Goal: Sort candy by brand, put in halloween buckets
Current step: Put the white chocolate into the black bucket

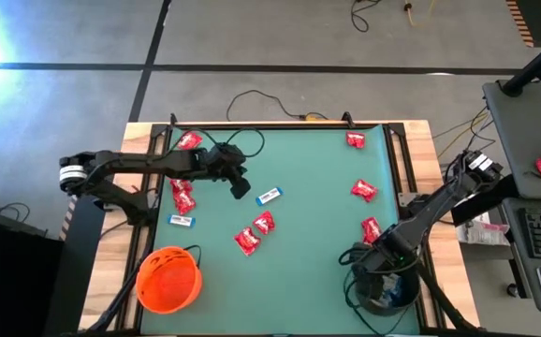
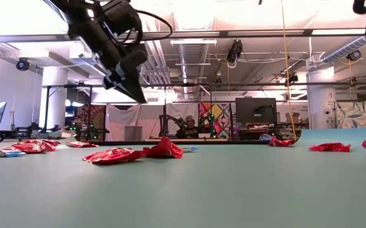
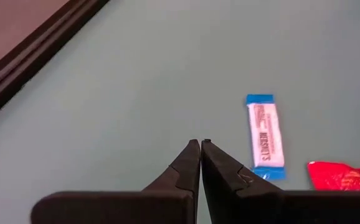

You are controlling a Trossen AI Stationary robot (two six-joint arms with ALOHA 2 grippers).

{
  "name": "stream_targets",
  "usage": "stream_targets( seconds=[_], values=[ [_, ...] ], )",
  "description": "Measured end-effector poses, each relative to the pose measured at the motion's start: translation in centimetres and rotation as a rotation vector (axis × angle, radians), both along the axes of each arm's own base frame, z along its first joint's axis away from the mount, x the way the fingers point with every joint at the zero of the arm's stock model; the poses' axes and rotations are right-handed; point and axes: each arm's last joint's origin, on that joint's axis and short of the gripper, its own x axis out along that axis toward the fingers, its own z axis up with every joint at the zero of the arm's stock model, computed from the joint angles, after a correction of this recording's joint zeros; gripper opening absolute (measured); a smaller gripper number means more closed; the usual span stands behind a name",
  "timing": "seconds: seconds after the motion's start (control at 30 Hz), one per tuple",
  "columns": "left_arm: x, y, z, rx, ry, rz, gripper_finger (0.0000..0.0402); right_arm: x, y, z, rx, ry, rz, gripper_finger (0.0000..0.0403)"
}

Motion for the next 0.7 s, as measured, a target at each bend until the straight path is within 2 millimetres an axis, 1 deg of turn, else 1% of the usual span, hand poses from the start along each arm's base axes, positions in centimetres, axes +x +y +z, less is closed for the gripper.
stream_targets(
  seconds=[0.13, 0.3, 0.4, 0.53, 0.63, 0.7],
  values=[
    [-1.3, -0.6, 0.8, 0.001, 0.034, 0.022, 0.0000, 0.4, 0.2, 0.9, 0.003, -0.049, 0.054, 0.0218],
    [-2.2, -2.5, 0.8, -0.041, -0.010, 0.018, 0.0000, 0.6, 0.4, 2.4, 0.006, -0.085, 0.143, 0.0221],
    [-2.6, -3.8, 0.0, -0.074, -0.019, 0.054, 0.0000, 1.0, 0.7, 4.6, 0.019, -0.117, 0.181, 0.0221],
    [-3.0, -5.3, -1.2, -0.026, -0.006, 0.129, 0.0000, 1.5, 1.3, 8.2, 0.050, -0.210, 0.224, 0.0221],
    [-2.8, -6.3, -1.6, -0.019, -0.009, 0.114, 0.0000, 1.8, 1.5, 10.4, 0.076, -0.266, 0.232, 0.0221],
    [-2.7, -7.0, -1.6, -0.016, -0.014, 0.081, 0.0000, 2.1, 1.5, 11.6, 0.068, -0.306, 0.174, 0.0221]
  ],
)
